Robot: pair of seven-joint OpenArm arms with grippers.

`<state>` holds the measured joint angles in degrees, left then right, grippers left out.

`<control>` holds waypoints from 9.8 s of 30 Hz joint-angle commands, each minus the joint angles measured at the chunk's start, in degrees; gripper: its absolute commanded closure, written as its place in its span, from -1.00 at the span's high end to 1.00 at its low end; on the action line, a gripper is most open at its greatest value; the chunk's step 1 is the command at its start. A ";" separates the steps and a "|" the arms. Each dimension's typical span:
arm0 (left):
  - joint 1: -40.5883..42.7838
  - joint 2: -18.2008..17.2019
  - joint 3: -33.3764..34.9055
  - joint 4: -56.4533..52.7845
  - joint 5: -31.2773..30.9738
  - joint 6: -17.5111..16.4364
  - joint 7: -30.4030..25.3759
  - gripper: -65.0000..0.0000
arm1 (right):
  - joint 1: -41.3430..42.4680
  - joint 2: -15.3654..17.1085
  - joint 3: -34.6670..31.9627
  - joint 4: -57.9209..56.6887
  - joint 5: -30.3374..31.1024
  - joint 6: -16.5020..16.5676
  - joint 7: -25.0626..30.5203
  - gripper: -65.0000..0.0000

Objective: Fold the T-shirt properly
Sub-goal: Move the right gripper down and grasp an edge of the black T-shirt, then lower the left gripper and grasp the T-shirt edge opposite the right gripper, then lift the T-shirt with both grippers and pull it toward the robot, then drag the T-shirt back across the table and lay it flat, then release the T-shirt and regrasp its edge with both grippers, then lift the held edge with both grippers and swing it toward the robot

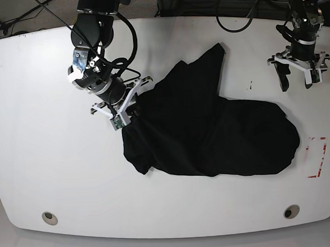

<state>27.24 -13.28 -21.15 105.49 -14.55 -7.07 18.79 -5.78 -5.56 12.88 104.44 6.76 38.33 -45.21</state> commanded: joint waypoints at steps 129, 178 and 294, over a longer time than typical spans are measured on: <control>-49.71 -5.40 0.36 9.45 3.34 -14.42 39.02 -1.00 | 33.52 20.99 -1.50 3.91 0.93 0.14 -6.61 -1.00; -2.23 4.79 -18.55 9.36 3.69 -32.36 39.37 -0.29 | -13.69 -0.46 20.92 8.57 14.29 1.67 -6.61 0.03; -26.32 -0.48 -25.31 -24.57 5.18 -24.18 39.28 -1.00 | -14.13 6.40 18.54 -7.34 41.19 1.67 -14.79 -1.00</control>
<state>1.10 -12.93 -46.35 80.16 -9.28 -30.87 57.39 -19.97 0.49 31.20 95.94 46.54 39.62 -60.66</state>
